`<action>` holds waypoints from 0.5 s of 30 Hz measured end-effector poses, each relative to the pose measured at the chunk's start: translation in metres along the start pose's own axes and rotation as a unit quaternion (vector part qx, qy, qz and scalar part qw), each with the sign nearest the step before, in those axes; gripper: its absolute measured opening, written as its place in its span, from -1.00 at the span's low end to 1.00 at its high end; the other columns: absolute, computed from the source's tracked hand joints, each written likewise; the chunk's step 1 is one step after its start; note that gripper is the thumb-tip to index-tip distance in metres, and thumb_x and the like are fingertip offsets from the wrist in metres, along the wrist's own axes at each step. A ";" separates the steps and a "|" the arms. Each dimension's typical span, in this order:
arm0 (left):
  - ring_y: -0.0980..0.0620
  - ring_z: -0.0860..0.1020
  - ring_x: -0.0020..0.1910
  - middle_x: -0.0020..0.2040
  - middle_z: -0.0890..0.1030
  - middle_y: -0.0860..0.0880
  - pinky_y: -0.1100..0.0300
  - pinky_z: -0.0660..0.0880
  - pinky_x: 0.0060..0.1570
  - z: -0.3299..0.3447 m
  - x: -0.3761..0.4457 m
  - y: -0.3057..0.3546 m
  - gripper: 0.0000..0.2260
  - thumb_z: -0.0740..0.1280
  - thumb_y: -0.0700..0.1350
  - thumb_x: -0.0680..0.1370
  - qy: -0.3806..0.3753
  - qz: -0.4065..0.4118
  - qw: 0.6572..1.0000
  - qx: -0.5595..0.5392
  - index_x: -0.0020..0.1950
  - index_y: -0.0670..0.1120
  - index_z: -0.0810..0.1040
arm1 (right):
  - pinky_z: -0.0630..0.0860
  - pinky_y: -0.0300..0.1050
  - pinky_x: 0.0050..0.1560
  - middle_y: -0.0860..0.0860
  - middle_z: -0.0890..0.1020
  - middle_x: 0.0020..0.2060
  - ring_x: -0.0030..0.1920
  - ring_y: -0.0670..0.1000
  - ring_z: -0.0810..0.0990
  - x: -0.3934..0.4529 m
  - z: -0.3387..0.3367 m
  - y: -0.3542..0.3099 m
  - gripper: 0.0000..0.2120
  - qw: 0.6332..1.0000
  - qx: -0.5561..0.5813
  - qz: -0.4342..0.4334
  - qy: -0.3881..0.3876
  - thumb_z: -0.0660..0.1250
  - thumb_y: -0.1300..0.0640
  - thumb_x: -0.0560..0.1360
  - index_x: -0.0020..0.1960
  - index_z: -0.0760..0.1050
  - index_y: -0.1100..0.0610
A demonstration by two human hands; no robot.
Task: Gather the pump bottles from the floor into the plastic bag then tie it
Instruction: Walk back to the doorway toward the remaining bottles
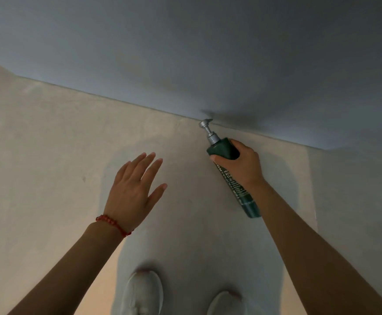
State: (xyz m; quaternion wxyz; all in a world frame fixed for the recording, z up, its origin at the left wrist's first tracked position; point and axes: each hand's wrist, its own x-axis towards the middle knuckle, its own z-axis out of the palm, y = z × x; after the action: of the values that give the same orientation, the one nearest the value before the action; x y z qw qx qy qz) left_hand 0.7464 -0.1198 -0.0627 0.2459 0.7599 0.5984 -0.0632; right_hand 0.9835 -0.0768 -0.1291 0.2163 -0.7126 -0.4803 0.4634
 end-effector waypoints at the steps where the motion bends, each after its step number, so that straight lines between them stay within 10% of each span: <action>1: -0.30 0.41 0.29 0.30 0.46 -0.27 -0.24 0.32 0.23 -0.006 -0.006 0.003 -0.32 -0.18 0.24 0.54 -0.002 0.001 1.000 -0.003 0.30 -0.22 0.41 | 0.58 -0.15 -0.21 -0.03 0.66 -0.20 -0.24 -0.03 0.63 -0.013 -0.003 -0.007 -0.67 0.999 0.039 0.013 0.002 0.50 0.01 0.29 0.02 0.55 0.01; 15: -0.27 0.41 0.29 0.28 0.48 -0.25 -0.22 0.39 0.21 -0.198 -0.147 0.105 -0.42 -0.08 0.17 0.57 0.007 0.040 0.999 -0.013 0.29 -0.22 0.41 | 0.50 -0.35 -0.39 -0.15 0.67 -0.38 -0.37 -0.15 0.62 -0.243 -0.112 -0.180 -0.89 0.945 0.296 0.126 0.058 0.48 0.09 0.32 -0.20 0.56 -0.03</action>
State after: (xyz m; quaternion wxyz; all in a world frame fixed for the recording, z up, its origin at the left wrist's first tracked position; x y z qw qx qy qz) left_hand 0.7657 -0.1771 0.1986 0.2540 0.7802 0.5702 -0.0406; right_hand 0.9672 -0.1966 0.1700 0.3853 -0.6965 -0.2145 0.5661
